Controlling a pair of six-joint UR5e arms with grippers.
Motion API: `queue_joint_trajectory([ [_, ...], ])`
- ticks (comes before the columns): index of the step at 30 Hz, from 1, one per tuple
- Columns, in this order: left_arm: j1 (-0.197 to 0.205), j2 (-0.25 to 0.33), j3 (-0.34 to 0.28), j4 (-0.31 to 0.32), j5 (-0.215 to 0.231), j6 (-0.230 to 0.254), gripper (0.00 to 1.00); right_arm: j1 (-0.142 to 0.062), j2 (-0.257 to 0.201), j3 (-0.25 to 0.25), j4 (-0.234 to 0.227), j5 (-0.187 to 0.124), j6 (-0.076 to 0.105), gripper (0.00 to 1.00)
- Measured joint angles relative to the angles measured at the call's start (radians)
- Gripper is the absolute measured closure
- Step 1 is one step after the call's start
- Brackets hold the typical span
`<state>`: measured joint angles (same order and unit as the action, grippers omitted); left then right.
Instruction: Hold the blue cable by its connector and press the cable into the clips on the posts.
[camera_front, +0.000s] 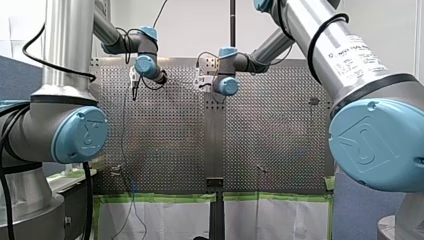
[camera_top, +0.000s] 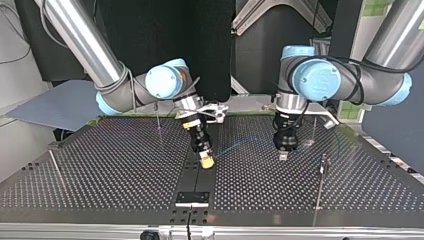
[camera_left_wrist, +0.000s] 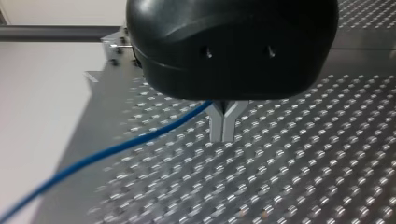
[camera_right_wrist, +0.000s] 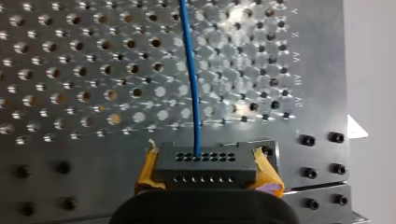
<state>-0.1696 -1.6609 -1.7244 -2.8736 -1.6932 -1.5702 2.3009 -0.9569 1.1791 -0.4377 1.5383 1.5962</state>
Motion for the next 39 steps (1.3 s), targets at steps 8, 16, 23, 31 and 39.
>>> queue_joint_trajectory([
  [8, -0.07, -0.07, -0.007, 0.07, -0.071, -0.008, 1.0, -0.002, 0.001, 0.061, -0.054, 0.015, -0.006, 1.0],
  [16, -0.143, -0.143, -0.05, 0.143, -0.143, -0.026, 1.0, -0.03, 0.004, 0.137, -0.129, 0.056, 0.002, 1.0],
  [23, -0.211, -0.199, -0.116, 0.211, -0.2, -0.036, 1.0, -0.042, 0.047, 0.201, -0.192, 0.066, -0.012, 1.0],
  [31, -0.242, -0.227, -0.181, 0.278, -0.2, -0.033, 1.0, -0.042, 0.117, 0.273, -0.264, 0.116, -0.021, 1.0],
  [39, -0.266, -0.29, -0.195, 0.344, -0.202, -0.039, 1.0, -0.045, 0.187, 0.344, -0.336, 0.139, -0.019, 1.0],
])
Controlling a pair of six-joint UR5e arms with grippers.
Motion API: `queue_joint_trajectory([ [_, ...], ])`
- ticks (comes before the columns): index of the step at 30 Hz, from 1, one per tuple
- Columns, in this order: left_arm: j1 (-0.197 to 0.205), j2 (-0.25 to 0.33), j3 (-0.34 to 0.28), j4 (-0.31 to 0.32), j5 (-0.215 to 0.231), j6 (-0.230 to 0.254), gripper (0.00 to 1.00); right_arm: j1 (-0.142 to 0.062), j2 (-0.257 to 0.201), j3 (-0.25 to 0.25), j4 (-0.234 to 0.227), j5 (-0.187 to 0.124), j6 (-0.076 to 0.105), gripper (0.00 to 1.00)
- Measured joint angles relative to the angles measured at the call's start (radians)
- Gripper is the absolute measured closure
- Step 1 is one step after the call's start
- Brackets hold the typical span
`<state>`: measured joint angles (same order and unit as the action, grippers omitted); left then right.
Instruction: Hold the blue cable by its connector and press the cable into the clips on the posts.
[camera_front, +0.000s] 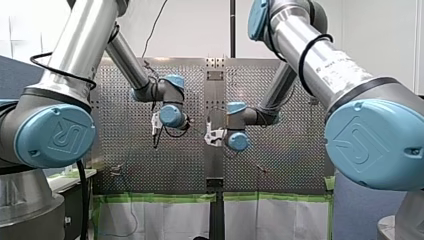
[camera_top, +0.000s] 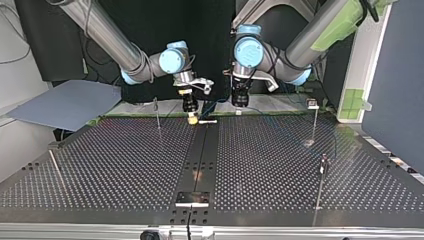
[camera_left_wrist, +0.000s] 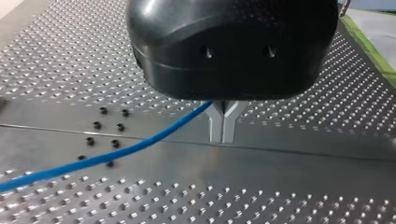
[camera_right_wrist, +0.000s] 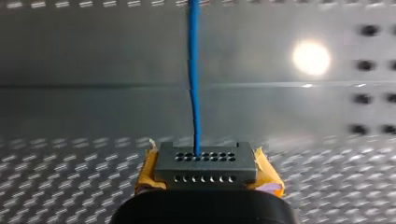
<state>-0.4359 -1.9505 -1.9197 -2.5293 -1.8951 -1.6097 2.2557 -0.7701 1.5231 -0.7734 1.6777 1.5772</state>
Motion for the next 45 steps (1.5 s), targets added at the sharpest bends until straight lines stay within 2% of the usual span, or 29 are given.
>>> queue_joint_trajectory([
  [7, -0.01, -0.066, -0.019, 0.066, -0.003, -0.024, 1.0, -0.012, 0.019, 0.07, -0.07, 0.015, 0.005, 1.0],
  [11, -0.011, -0.104, -0.048, 0.103, 0.004, -0.042, 1.0, -0.018, 0.026, 0.104, -0.104, 0.017, 0.021, 1.0],
  [19, -0.028, -0.174, -0.049, 0.174, 0.022, -0.05, 1.0, -0.04, 0.092, 0.18, -0.179, 0.019, 0.033, 1.0],
  [23, -0.045, -0.208, -0.042, 0.207, 0.022, -0.052, 1.0, -0.055, 0.125, 0.214, -0.214, 0.015, 0.054, 1.0],
  [27, -0.066, -0.242, -0.019, 0.242, 0.02, -0.053, 1.0, -0.068, 0.165, 0.253, -0.253, 0.011, 0.085, 1.0],
  [29, -0.081, -0.259, -0.004, 0.259, 0.012, -0.058, 1.0, -0.074, 0.179, 0.268, -0.267, 0.011, 0.092, 1.0],
  [35, -0.129, -0.308, 0.045, 0.308, -0.032, -0.07, 1.0, -0.109, 0.228, 0.316, -0.317, -0.002, 0.099, 1.0],
  [41, -0.179, -0.359, 0.095, 0.326, -0.058, -0.064, 1.0, -0.157, 0.275, 0.366, -0.366, -0.045, 0.091, 1.0],
  [45, -0.212, -0.392, 0.129, 0.321, -0.063, -0.055, 1.0, -0.187, 0.275, 0.396, -0.396, -0.075, 0.088, 1.0],
])
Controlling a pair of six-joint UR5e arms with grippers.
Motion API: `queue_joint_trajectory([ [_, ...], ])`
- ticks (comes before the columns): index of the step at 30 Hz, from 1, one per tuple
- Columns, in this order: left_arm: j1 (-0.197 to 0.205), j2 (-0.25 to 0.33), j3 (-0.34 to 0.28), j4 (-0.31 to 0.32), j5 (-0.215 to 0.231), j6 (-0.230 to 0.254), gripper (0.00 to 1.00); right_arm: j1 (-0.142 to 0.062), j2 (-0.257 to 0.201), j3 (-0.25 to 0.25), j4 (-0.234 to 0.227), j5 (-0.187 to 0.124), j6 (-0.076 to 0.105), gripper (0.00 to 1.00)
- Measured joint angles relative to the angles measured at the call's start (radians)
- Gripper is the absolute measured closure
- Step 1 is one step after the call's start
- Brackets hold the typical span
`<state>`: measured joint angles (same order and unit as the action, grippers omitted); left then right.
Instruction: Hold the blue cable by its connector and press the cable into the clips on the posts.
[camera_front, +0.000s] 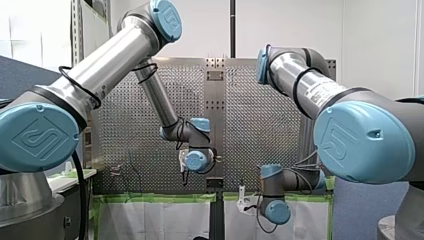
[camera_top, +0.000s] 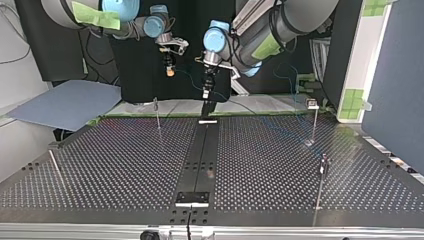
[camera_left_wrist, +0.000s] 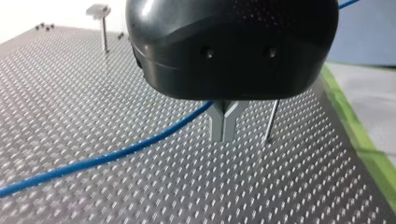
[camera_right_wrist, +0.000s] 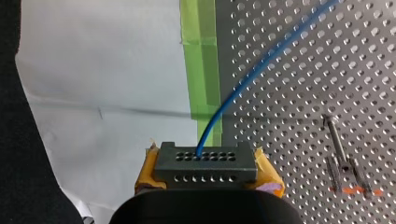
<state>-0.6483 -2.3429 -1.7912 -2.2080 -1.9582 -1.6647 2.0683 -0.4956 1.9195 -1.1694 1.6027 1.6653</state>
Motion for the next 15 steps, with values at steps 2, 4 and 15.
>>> queue_joint_trajectory([
  [2, -0.017, -0.017, 0.017, -0.002, -0.002, 0.002, 1.0, -0.014, -0.011, 0.014, -0.015, -0.014, 0.0, 1.0],
  [4, -0.031, -0.031, 0.031, -0.004, -0.006, 0.003, 1.0, -0.031, -0.026, 0.031, -0.03, -0.031, 0.001, 1.0],
  [15, -0.072, -0.125, 0.119, -0.032, -0.035, 0.007, 1.0, -0.122, -0.116, 0.122, -0.039, -0.051, 0.052, 1.0],
])
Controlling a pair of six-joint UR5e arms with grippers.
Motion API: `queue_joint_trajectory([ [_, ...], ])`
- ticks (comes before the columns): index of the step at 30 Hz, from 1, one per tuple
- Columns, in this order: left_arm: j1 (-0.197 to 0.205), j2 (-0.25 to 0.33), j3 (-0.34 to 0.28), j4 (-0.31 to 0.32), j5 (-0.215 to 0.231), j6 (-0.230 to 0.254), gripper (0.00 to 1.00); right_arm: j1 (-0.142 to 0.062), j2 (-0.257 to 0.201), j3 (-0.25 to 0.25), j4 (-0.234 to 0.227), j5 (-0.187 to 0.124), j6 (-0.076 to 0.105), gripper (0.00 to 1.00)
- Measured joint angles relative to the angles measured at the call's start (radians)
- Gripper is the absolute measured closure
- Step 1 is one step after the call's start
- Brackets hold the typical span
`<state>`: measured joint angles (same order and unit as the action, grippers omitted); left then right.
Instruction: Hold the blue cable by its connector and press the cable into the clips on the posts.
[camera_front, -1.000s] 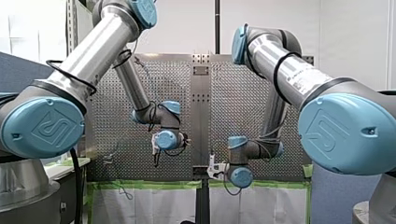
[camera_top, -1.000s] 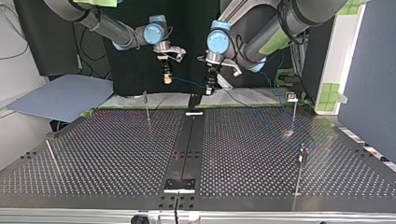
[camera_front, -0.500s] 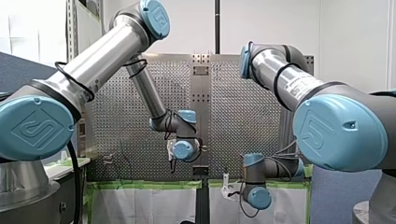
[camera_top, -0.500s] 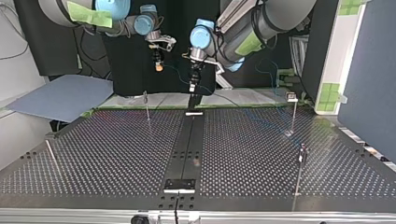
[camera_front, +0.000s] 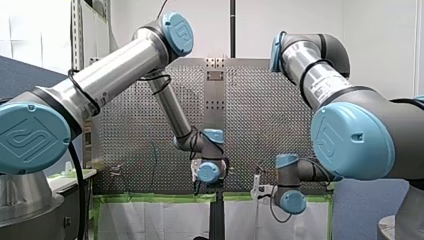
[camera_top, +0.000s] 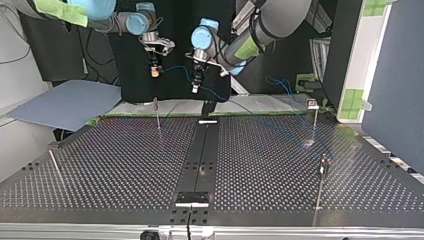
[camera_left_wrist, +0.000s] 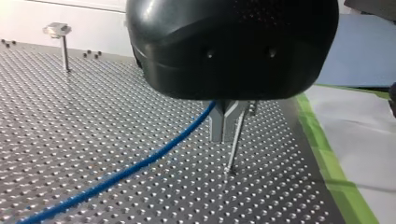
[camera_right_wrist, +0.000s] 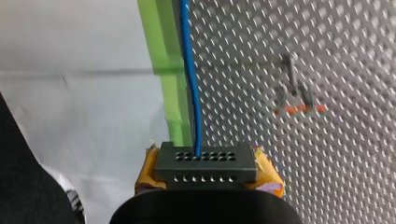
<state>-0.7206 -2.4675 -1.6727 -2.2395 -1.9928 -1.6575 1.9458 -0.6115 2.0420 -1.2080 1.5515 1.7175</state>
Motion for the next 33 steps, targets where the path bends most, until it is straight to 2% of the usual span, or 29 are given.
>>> queue_joint_trajectory([
  [3, -0.005, -0.024, 0.022, -0.016, -0.004, 0.007, 1.0, -0.02, -0.024, 0.023, -0.009, -0.001, 0.017, 1.0],
  [7, -0.015, -0.054, 0.052, -0.042, -0.003, 0.012, 1.0, -0.037, -0.053, 0.05, -0.016, -0.005, 0.026, 1.0],
  [13, -0.036, -0.106, 0.089, -0.062, -0.004, 0.008, 1.0, -0.054, -0.103, 0.059, -0.041, -0.012, 0.017, 1.0],
  [21, -0.069, -0.187, 0.118, -0.059, -0.02, -0.014, 1.0, -0.083, -0.181, 0.055, -0.06, -0.023, 0.005, 1.0],
  [26, -0.088, -0.229, 0.147, -0.051, -0.045, -0.039, 1.0, -0.106, -0.173, 0.043, -0.061, -0.024, -0.009, 1.0],
  [30, -0.101, -0.261, 0.178, -0.066, -0.056, -0.058, 1.0, -0.135, -0.143, 0.039, -0.058, -0.03, -0.018, 1.0],
  [33, -0.11, -0.284, 0.2, -0.079, -0.06, -0.077, 1.0, -0.16, -0.119, 0.039, -0.058, -0.046, -0.021, 1.0],
])
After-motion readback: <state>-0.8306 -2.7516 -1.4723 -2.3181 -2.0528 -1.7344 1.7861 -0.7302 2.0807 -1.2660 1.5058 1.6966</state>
